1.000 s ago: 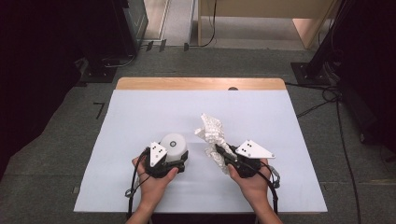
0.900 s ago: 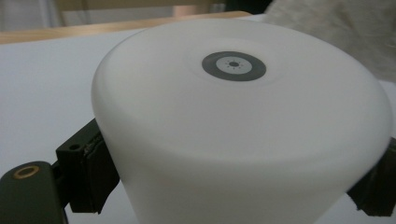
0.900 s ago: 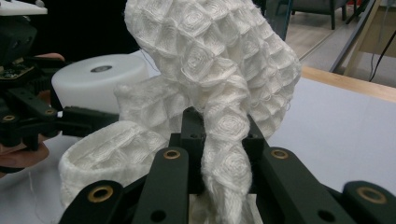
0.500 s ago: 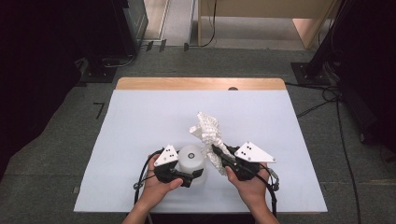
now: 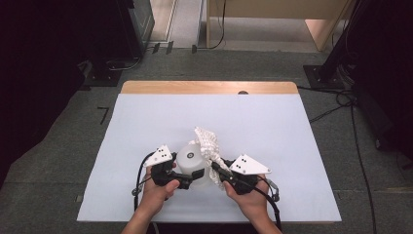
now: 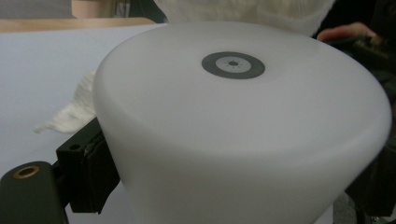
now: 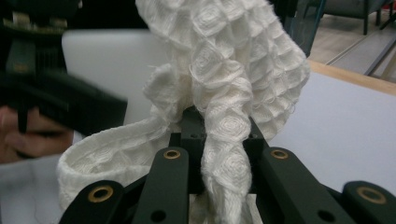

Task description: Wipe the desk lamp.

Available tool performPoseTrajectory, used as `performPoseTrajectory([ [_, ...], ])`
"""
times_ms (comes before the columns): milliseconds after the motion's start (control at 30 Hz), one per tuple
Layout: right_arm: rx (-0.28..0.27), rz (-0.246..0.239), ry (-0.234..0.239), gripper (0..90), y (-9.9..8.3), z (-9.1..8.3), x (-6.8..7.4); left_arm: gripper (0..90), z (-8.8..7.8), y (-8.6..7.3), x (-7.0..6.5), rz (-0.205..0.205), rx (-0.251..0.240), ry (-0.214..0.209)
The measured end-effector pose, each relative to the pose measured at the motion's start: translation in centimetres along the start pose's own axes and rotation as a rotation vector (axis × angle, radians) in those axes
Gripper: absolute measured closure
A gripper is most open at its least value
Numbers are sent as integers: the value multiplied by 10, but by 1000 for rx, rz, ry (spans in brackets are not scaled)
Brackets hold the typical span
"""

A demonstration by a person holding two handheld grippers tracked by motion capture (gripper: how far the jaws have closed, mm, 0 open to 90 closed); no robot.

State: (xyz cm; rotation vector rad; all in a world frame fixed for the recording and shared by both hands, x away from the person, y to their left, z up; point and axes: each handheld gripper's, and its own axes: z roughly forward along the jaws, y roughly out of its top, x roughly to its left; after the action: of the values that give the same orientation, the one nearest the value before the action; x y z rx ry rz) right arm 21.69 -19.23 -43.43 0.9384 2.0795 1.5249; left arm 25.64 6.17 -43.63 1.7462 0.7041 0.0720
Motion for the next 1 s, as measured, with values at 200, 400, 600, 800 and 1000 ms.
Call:
performPoseTrajectory([
  [200,75,-13,51,783,-10,13,6,81,-17,9,7,-12,-60,9],
  [400,78,-33,65,783,-8,14,9,82,-20,6,13,-30,-52,15],
  [600,19,-20,30,783,2,2,1,82,0,-1,2,6,16,-26],
  [800,-36,-10,4,784,10,-11,-5,82,13,-7,-4,23,60,-44],
  [1000,13,-16,32,783,4,-3,-2,82,-1,-1,1,0,-9,-12],
])
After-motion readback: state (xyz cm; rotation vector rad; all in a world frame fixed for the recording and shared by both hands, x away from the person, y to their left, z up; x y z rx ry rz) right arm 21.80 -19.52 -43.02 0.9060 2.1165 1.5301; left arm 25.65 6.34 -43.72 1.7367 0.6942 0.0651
